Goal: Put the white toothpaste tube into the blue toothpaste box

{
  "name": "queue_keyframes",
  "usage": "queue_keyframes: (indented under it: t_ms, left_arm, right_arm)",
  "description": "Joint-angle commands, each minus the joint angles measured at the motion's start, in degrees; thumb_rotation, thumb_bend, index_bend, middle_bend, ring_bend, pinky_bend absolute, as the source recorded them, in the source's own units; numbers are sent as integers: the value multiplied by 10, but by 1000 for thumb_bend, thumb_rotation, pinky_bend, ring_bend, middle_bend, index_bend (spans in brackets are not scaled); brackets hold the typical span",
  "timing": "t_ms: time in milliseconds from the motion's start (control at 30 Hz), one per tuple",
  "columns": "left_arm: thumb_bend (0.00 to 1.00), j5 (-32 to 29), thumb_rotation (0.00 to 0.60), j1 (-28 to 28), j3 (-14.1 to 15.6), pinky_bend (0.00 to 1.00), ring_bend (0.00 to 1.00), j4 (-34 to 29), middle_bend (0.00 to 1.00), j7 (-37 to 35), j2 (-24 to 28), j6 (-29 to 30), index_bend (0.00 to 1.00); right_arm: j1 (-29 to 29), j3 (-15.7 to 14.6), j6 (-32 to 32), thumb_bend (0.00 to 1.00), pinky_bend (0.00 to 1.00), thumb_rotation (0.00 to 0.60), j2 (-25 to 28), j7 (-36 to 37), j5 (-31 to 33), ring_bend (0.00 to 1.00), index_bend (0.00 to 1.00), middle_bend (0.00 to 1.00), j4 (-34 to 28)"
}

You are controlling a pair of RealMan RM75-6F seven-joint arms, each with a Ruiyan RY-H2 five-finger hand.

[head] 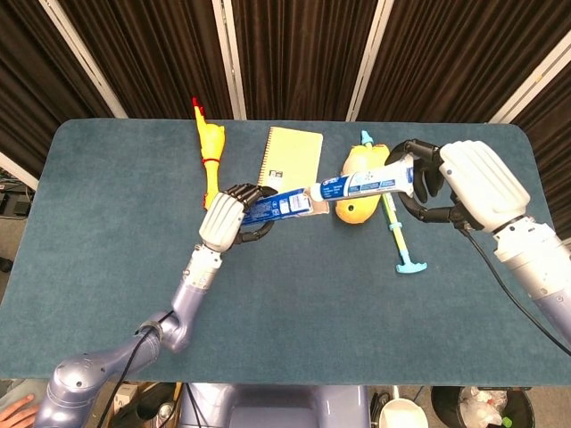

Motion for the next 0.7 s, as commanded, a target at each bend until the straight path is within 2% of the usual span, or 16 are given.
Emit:
queue_keyframes:
  t_ms: [33,267,700]
  left_arm:
    - [341,0,600,-1,0,464,393,2,417,-3,-4,4,293]
    - [341,-1,600,-1,1,464,389,3,412,-17,-8,15,290]
    - [341,-11,600,-10,-6,458,384,3,405,-16,-14,14,286]
  right_arm:
    - [0,-3,-1,527,608,600,-3,-1,-1,690,815,737,1]
    - [10,-4,-13,527,607,600,-10,4,1,690,815,737,21]
    - [19,-2,-22,527,608,600,-5,19,-3,690,815,737,11]
